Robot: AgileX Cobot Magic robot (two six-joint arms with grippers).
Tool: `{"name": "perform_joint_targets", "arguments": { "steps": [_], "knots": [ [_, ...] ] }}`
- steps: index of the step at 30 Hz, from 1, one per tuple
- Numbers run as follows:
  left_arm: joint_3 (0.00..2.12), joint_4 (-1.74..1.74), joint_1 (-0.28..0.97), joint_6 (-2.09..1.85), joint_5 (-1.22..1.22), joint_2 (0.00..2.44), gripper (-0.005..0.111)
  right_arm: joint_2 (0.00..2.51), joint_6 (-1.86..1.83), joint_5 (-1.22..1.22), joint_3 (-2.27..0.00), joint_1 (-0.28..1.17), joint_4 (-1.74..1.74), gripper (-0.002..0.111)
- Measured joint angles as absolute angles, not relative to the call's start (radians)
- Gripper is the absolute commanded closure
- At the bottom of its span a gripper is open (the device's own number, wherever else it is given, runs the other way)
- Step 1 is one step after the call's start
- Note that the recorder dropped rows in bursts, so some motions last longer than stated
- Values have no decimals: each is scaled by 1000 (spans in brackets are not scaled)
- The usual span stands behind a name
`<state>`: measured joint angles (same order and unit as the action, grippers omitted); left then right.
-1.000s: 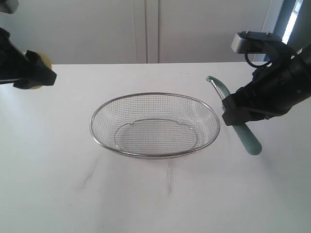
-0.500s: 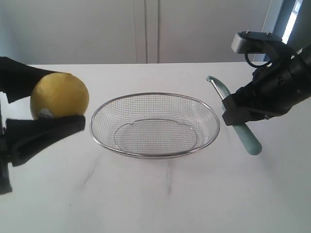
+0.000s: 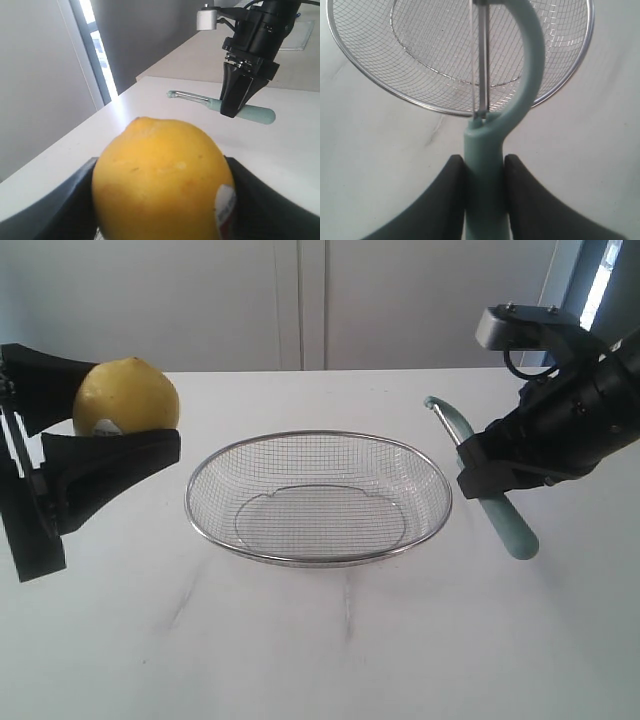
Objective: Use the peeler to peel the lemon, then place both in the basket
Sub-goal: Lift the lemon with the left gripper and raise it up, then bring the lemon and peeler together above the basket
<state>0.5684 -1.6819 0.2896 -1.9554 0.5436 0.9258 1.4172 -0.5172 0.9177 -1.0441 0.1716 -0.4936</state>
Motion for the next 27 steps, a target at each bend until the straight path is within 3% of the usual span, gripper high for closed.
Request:
{"name": "perform_joint_targets", "arguments": {
  "steps": [27],
  "knots": [
    [597,-1708,290,-1958,598,1078,107,1417,-517,966,-1035,172,-604,108]
  ]
}}
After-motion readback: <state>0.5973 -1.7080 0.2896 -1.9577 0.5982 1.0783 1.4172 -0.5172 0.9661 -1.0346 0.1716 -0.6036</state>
